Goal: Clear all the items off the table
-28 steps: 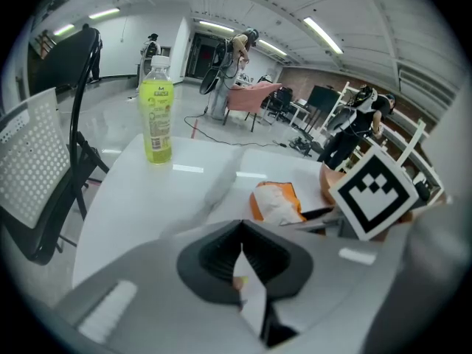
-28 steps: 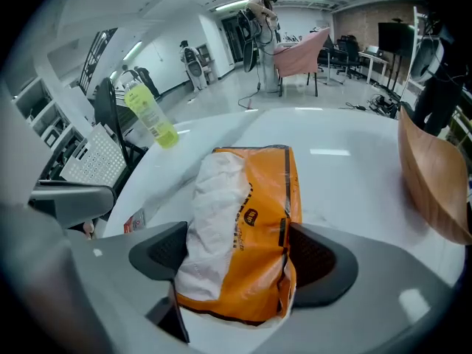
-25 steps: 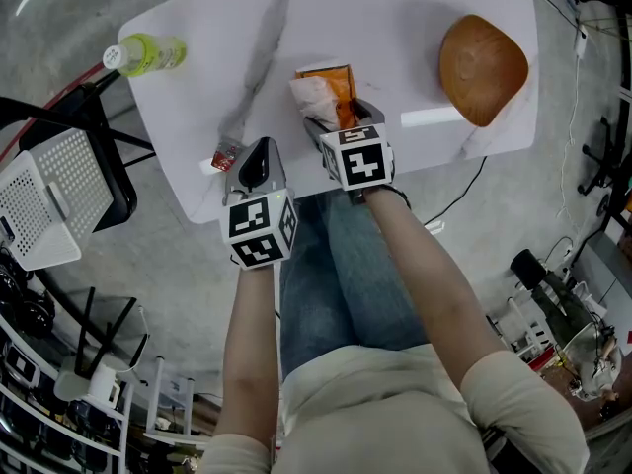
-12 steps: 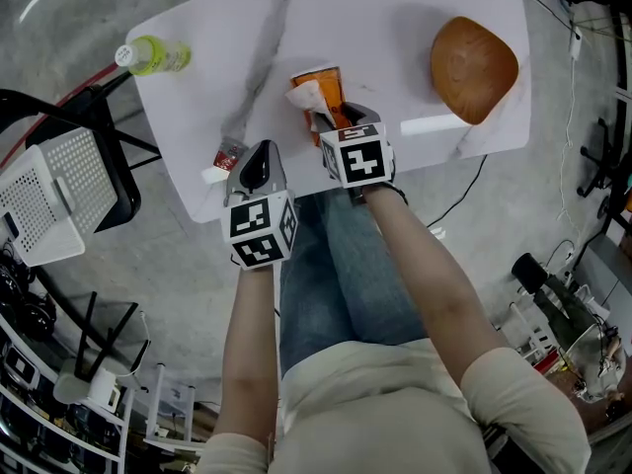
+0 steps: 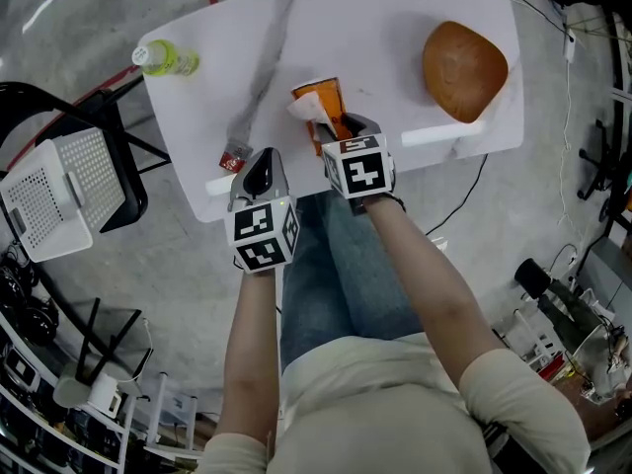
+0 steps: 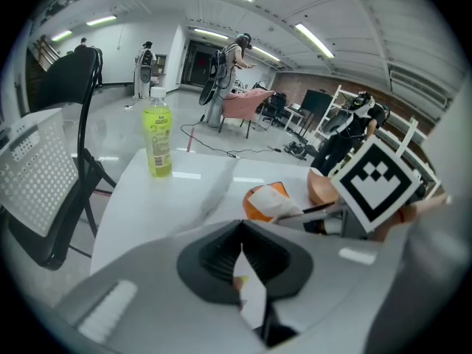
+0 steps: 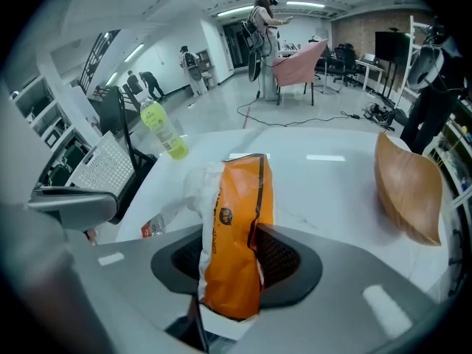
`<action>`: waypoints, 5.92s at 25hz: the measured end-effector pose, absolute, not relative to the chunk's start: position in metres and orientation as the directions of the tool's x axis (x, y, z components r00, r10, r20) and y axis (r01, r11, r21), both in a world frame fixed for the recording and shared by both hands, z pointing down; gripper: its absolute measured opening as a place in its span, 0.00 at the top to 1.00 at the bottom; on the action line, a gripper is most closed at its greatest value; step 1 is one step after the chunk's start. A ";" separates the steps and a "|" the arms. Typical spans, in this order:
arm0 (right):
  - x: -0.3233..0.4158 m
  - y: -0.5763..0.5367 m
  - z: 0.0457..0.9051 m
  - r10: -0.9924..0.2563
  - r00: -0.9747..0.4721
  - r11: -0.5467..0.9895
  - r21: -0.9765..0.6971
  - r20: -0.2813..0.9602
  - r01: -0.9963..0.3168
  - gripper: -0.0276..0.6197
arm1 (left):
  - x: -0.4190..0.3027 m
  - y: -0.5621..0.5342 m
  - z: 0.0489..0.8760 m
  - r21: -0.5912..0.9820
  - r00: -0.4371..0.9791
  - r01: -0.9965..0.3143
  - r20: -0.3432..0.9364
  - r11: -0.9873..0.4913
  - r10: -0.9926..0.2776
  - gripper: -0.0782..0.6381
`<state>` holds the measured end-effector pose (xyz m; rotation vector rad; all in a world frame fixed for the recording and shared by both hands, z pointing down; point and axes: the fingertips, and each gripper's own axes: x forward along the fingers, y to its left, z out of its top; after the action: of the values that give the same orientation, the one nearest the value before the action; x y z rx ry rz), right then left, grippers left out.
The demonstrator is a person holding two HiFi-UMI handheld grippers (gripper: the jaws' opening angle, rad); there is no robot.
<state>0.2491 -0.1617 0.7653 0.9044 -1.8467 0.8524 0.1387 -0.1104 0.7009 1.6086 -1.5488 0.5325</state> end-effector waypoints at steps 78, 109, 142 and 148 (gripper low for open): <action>0.203 -0.125 0.466 -0.254 -0.660 0.844 -0.171 0.707 -0.508 0.71 | 0.104 -0.063 0.455 0.154 -0.104 -0.953 0.642 0.261 -0.760 0.88; 0.123 -0.118 0.461 -0.046 -0.742 0.953 -0.193 0.669 -0.233 0.71 | 0.033 -0.027 0.450 0.170 -0.350 -0.809 0.629 0.562 -0.694 0.88; -0.089 -0.060 0.457 0.035 -0.719 0.976 -0.178 0.694 -0.123 0.71 | -0.166 0.025 0.457 0.220 -0.356 -0.761 0.645 0.610 -0.676 0.88; -0.131 -0.044 0.459 0.055 -0.708 0.979 -0.177 0.704 -0.100 0.71 | -0.204 0.041 0.451 0.224 -0.370 -0.749 0.640 0.624 -0.674 0.88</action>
<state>-0.1305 -0.0436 0.4586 0.0313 -2.3431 0.2590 -0.2039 0.0407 0.4514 1.1098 -2.1290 0.1345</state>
